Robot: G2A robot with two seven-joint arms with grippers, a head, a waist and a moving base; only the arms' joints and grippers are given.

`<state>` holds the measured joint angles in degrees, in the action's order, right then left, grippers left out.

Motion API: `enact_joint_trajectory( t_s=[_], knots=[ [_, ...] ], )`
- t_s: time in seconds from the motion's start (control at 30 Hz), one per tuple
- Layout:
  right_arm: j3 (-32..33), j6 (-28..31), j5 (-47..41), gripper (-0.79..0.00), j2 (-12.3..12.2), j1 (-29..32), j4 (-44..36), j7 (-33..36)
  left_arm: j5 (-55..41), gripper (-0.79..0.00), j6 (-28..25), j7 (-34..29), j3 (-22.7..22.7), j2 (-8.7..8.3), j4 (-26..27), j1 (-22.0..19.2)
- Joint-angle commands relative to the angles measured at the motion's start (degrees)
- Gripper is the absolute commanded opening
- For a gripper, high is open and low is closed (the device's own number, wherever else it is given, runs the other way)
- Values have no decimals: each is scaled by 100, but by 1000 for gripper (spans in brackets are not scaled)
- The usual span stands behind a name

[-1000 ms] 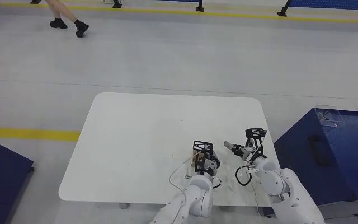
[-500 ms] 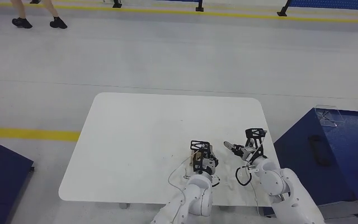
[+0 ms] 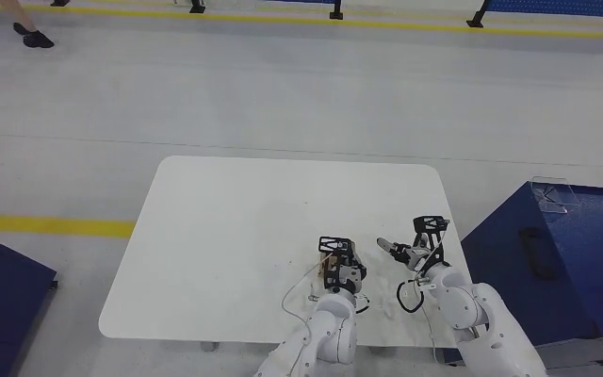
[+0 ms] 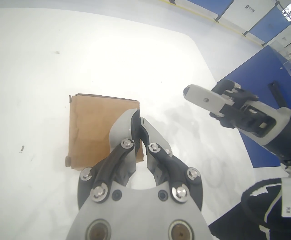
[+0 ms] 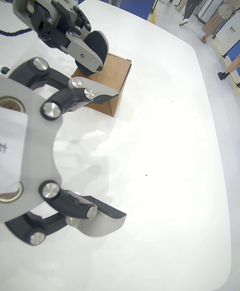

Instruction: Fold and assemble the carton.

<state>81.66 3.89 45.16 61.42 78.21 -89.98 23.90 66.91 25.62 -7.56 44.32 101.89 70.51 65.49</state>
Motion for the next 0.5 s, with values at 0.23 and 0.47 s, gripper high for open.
enact_joint_trajectory(
  t_s=[0.23,0.47],
  knots=[
    [0,0,0,0,0,0,0,0,76,-785,8,-176,191,-24,-31,65],
    [0,0,0,0,0,0,0,0,125,-785,-67,40,167,-31,204,180]
  ],
)
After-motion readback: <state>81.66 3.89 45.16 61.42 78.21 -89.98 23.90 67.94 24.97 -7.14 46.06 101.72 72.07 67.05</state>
